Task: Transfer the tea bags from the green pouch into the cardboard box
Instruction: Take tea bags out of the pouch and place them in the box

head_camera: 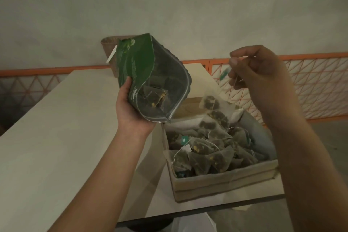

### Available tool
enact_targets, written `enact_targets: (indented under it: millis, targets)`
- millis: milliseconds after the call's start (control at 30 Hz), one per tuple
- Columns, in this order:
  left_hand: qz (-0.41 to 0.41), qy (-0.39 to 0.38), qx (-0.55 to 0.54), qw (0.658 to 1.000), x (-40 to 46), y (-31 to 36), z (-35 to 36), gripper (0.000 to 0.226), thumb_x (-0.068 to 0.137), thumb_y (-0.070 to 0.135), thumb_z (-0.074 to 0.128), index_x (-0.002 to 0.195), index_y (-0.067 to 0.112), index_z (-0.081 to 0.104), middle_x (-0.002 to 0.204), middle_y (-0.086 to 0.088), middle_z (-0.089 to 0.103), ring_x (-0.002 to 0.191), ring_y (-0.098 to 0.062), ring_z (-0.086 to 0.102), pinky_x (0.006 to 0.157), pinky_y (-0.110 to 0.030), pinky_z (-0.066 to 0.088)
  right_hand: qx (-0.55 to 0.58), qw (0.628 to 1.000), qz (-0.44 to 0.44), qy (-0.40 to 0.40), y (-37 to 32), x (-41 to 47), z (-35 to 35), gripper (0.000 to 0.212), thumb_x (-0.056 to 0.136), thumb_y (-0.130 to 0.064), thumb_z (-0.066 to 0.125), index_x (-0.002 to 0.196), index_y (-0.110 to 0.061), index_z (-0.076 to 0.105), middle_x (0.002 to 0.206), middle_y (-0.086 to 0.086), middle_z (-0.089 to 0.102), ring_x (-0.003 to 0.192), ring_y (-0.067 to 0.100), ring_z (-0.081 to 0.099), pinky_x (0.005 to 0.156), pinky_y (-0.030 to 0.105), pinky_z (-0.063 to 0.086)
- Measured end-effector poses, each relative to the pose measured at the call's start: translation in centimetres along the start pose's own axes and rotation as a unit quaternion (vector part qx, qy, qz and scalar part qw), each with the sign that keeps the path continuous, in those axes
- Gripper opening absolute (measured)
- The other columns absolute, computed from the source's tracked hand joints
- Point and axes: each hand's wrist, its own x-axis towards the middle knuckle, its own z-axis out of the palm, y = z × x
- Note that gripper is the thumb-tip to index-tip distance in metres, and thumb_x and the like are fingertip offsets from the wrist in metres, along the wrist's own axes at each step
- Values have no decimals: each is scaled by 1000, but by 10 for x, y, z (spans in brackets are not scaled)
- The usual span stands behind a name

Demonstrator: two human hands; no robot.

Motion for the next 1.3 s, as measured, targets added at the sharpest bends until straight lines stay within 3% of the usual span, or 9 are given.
enact_targets:
  millis: [200,400,500,633,767,867,1000,1167,1300]
  targets:
    - [8,4,4,1000,-1,2,1,57,100,47,49,150,22,49,153,-7,50,141,-32,47,116,-54,34,-109,991,71,-14,35,-15,-4,8,94,-14,59,101,-17,62,78,4,66,55,6,59,55,21,47]
    - [13,12,17,1000,-3,1,2,58,99,48,49,150,23,49,154,-6,50,141,-32,47,117,-54,34,-88,993,69,33,43,-14,-16,9,93,-15,61,94,-24,63,83,-1,66,52,-3,52,52,13,43]
    - [9,13,18,1000,-3,-2,2,58,99,48,49,151,22,48,155,-7,48,142,-33,46,117,-55,33,-107,992,54,45,45,-10,-26,9,92,-16,62,95,-24,64,89,-1,67,69,15,61,62,26,50]
    - [13,16,20,1000,-5,-6,4,57,98,49,49,149,23,50,153,-7,51,140,-32,48,115,-53,37,-192,979,64,-1,52,-22,-25,10,91,-20,64,93,-29,64,94,-12,67,79,2,61,60,6,45]
    - [16,22,21,999,-5,-6,7,57,99,49,48,149,23,51,151,-7,52,139,-32,50,113,-52,39,-236,958,64,-153,37,-45,-12,8,84,-34,71,91,-38,68,92,-22,65,83,-6,59,63,8,47]
    - [13,21,24,999,-5,-7,7,58,99,50,47,150,23,49,153,-8,51,140,-32,49,113,-53,39,-259,905,79,-327,29,-62,6,30,73,-58,72,101,-47,67,103,-29,60,94,-10,54,77,13,46]
    - [5,17,15,1000,-4,-7,6,58,99,49,48,151,23,48,153,-7,50,140,-32,48,115,-53,37,-312,858,45,-405,42,-75,28,37,74,-62,69,108,-50,62,113,-24,46,114,0,40,97,29,38]
    - [0,18,5,1000,-6,-8,8,58,98,48,50,149,21,51,153,-9,50,140,-34,47,117,-54,34,-299,878,46,-372,49,-73,33,8,82,-37,73,89,-34,72,97,-18,55,90,-2,52,77,12,41]
    - [3,23,4,1000,-8,-8,12,57,98,48,50,149,23,50,153,-7,50,140,-32,48,115,-52,38,-271,934,22,-233,44,-66,29,9,85,-26,71,81,-33,67,80,-25,55,80,-16,52,66,1,41]
